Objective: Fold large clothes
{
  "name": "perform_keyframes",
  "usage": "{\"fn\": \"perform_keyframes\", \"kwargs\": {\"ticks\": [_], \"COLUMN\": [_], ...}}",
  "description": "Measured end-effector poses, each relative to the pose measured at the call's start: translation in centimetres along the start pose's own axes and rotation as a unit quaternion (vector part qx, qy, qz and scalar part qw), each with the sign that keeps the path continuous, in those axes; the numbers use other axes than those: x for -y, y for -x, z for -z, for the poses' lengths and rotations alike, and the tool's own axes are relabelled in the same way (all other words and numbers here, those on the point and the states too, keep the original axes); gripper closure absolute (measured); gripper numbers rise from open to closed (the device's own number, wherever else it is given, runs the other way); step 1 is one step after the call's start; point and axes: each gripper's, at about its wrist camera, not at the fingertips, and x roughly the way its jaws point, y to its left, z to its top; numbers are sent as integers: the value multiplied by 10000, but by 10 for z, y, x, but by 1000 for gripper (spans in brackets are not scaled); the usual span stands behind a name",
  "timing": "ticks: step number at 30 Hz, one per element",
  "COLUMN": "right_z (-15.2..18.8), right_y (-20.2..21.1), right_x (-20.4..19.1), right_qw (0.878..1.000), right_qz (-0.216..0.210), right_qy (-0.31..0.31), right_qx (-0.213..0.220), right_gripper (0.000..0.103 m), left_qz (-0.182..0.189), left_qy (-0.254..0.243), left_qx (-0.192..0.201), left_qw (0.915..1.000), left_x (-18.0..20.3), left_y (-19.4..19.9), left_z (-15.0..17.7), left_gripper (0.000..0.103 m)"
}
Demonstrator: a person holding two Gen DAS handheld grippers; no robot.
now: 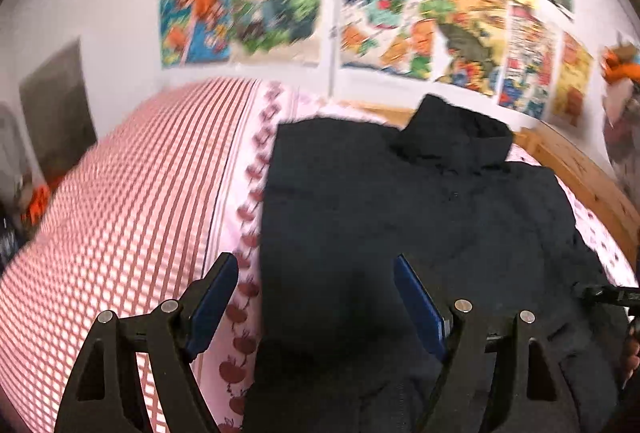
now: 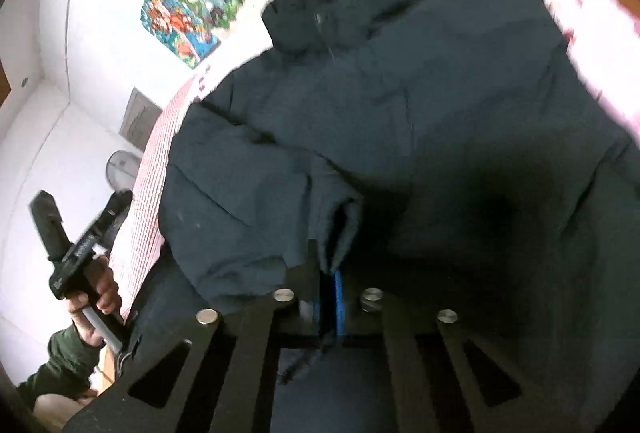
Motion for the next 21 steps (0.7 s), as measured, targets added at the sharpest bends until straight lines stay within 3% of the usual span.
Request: {"fn": "perform_keyframes", "kwargs": {"ticks": [5,9,13,17,21], "right_z": [-32,-51,-55,-53,-59], "right_y": [63,84,71,51,46], "right_x": [-2,17,32,50,43], "right_qw": [9919,9831,9761,9725,9621], "right_qz": [441,906,1538,2049,2441], "right_qy": [191,98,476,685,921], "right_qx": [1172,1588,1463,873,800], "right_gripper": [99,99,99,98,78], "left_qz": [123,49,-326,-430,-282], "left_qy": [458,347,-35,-294,-519], "left_qx": [-166,-150,-228,-372,-241], "left_qw": [9987,9993,9992,9980,9980], "left_x": [-17,-13,1,13,29], "left_y": [-9,-12,-21,-33,-38], "left_z": [0,-3,-5,-4,-9], "left_gripper": [24,24,24,24,24]}}
